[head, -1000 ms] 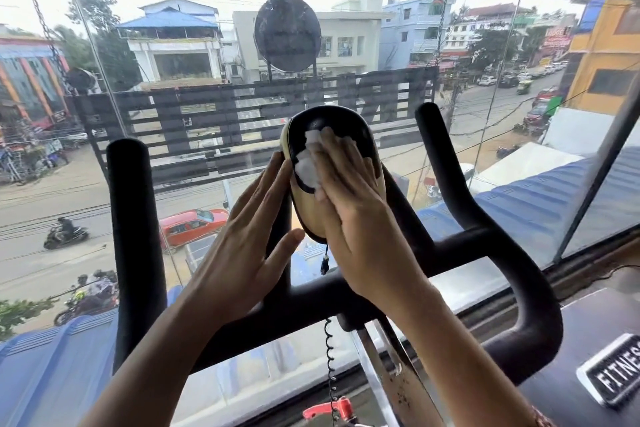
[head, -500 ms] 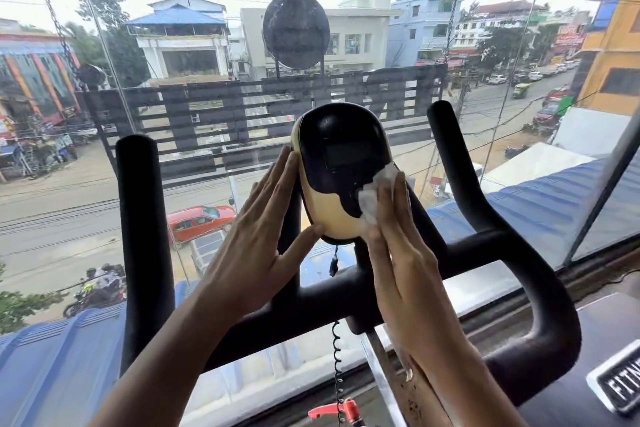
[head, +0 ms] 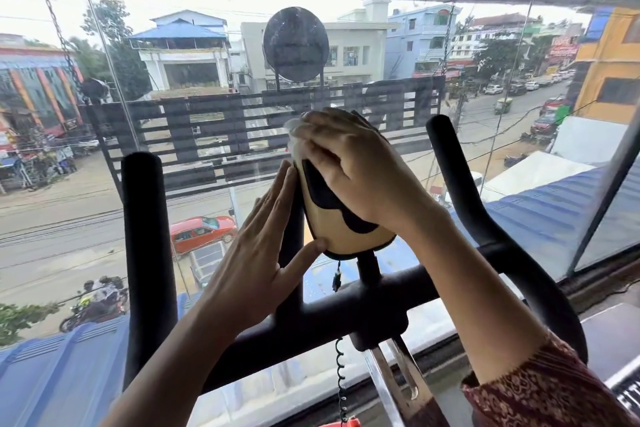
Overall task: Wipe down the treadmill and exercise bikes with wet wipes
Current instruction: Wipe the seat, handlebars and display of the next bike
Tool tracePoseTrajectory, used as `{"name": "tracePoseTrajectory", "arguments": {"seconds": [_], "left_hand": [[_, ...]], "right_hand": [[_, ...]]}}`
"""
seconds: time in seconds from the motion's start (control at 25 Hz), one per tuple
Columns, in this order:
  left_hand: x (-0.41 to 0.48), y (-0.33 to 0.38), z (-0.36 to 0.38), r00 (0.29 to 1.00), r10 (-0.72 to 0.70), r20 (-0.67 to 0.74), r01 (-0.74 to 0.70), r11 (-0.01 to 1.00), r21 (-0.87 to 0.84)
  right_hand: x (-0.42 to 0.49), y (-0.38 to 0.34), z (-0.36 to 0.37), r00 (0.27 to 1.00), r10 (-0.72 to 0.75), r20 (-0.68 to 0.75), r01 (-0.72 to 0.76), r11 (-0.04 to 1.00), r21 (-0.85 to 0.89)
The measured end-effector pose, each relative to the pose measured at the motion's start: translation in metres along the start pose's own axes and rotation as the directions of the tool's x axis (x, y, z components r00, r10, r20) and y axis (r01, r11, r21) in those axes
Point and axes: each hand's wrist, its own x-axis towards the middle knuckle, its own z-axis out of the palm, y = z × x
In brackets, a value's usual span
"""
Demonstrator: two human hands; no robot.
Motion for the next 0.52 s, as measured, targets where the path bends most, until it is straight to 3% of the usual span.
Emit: {"name": "tracePoseTrajectory", "arguments": {"seconds": [0.08,0.16,0.24,0.36,0.44,0.52], "left_hand": [[0.0,-0.001,0.0,1.0,-0.003,0.003,0.003,1.0,0.005],[0.001,-0.002,0.001,1.0,0.01,0.001,-0.01,1.0,0.007],[0.003,-0.003,0.001,0.999,0.032,-0.005,-0.032,0.999,0.019],[0.004,-0.003,0.0,1.0,0.019,-0.002,-0.019,0.999,0.033],[0.003,-0.002,0.0,1.0,0.01,-0.005,-0.01,0.999,0.041],[0.001,-0.001,0.0,1.0,0.01,-0.007,-0.01,0.999,0.03]], "right_hand": [[0.001,0.014,-0.004,0.972,0.228,-0.063,-0.218,0.966,0.136],[-0.002,0.016,0.0,0.939,0.308,-0.15,-0.295,0.95,0.106],[-0.007,0.005,0.005,0.975,0.137,-0.175,-0.151,0.986,-0.069],[-0.01,-0.008,0.009,0.988,-0.155,-0.028,0.147,0.973,-0.175],[-0.009,-0.007,0.009,0.987,-0.161,0.001,0.159,0.977,-0.14],[-0.006,-0.001,0.009,0.995,-0.057,-0.082,0.05,0.995,-0.088]]}}
